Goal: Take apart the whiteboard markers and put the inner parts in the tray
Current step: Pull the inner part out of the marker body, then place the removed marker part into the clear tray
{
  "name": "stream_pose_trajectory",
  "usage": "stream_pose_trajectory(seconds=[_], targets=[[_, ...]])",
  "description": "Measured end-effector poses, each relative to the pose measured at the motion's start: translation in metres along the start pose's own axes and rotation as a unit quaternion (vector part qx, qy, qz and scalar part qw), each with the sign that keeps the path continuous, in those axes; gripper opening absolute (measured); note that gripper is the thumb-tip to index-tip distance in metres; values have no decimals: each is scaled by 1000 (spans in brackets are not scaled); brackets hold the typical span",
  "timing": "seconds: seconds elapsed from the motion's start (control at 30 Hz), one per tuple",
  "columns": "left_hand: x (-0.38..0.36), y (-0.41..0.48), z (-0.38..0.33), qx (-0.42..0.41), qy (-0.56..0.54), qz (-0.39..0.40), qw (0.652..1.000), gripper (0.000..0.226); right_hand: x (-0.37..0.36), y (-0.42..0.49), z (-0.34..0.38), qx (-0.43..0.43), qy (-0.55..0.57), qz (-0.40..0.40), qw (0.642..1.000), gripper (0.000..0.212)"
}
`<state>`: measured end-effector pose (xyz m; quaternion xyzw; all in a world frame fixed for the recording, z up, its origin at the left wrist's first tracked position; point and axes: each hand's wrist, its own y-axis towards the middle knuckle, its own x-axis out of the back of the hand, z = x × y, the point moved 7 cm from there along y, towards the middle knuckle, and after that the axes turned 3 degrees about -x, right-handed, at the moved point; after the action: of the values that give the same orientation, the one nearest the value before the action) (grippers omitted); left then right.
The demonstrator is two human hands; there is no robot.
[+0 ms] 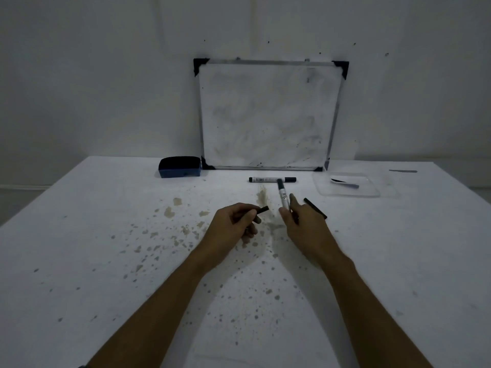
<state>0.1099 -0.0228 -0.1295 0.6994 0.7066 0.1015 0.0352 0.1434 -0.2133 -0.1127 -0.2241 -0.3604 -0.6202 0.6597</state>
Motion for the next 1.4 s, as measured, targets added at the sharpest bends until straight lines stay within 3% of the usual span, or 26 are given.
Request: stream_pose_trajectory(seconds=[0.1, 0.23, 0.4, 0.53, 0.7, 0.8, 0.9, 0.97, 1.03, 1.4], targets=[[-2, -2, -2, -15, 3, -12, 1000, 17, -12, -2, -1, 31, -88, 20, 995, 51], [-3, -1, 0, -10, 15, -19, 1000, 19, -20, -4, -2, 47, -115, 35, 992, 45], [-6, -1, -1, -13, 30, -14, 999, 20, -4, -12, 7, 59, -8, 50, 997, 59], [-22, -4, -11, -13, 33, 12, 999, 21, 17, -28, 22, 84, 93, -13, 992, 29], [-59, 2, -22, -19, 102, 26, 994, 15, 53, -47, -5, 55, 73, -68, 994, 20], [-86, 12, -32, -54, 244, 15, 968, 29, 88, -56, -43, 0, 87, -127, 988, 17], [-132, 12, -38, -133, 429, 35, 893, 52, 121, -62, -77, -46, 92, -183, 978, 13], [-158, 6, -28, -120, 528, 37, 840, 68, 137, -58, -92, -60, 85, -192, 976, 11], [-169, 5, -20, -110, 576, 18, 810, 72, 150, -45, -103, -65, 70, -191, 977, 13], [-151, 18, -12, -143, 547, -10, 825, 69, 173, 93, -127, -97, -97, -110, 984, 23]])
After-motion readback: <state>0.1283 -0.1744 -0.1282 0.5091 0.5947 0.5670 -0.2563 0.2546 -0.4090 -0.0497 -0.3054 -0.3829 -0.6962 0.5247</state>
